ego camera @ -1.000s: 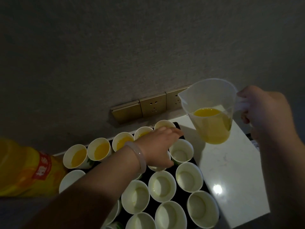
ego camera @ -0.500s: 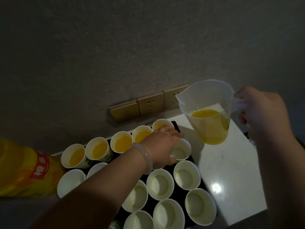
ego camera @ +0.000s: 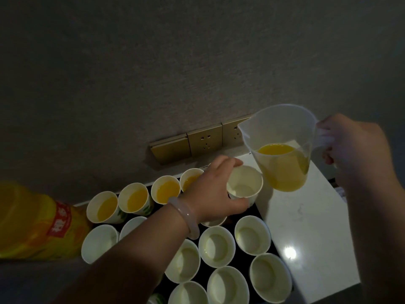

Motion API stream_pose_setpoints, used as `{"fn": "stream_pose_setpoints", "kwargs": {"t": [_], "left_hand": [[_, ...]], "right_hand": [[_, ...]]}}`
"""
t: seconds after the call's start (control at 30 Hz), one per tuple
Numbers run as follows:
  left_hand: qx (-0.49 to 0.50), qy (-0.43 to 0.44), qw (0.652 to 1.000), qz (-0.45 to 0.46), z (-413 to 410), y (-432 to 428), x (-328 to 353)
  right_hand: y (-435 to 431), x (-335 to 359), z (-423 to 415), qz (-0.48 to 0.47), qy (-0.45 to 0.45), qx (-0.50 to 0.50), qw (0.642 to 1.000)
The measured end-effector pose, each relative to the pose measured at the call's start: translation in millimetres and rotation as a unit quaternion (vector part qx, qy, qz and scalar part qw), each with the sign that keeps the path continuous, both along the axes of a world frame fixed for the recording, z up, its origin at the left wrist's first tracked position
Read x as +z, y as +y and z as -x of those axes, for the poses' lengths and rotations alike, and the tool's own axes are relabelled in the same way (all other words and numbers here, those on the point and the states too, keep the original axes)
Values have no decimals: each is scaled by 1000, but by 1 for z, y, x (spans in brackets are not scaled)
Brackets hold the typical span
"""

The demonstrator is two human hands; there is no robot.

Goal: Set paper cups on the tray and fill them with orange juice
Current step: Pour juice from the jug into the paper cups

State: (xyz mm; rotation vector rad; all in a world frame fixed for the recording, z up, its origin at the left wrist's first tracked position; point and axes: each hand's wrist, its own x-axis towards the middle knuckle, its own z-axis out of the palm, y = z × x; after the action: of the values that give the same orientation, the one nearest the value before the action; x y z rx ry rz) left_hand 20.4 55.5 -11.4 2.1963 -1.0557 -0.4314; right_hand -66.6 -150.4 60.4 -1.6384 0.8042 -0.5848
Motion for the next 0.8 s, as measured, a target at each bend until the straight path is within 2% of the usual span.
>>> {"fn": "stream_pose_setpoints", "kwargs": {"t": [0.13, 0.47, 0.63, 0.8], "left_hand": [[37, 9, 998, 43, 4, 8, 13], [92, -86, 991, 46, -16, 27, 51], [134, -83, 988, 4, -26, 30, 54], [175, -48, 983, 3, -28, 30, 49]], "right_hand": [[-1, 5, 1, 10, -3, -4, 1000], [8, 19, -1, 23, -22, 32, 999], [14, 29, -7, 30, -18, 64, 997], [16, 34, -19, 59, 18, 58, 996]]}}
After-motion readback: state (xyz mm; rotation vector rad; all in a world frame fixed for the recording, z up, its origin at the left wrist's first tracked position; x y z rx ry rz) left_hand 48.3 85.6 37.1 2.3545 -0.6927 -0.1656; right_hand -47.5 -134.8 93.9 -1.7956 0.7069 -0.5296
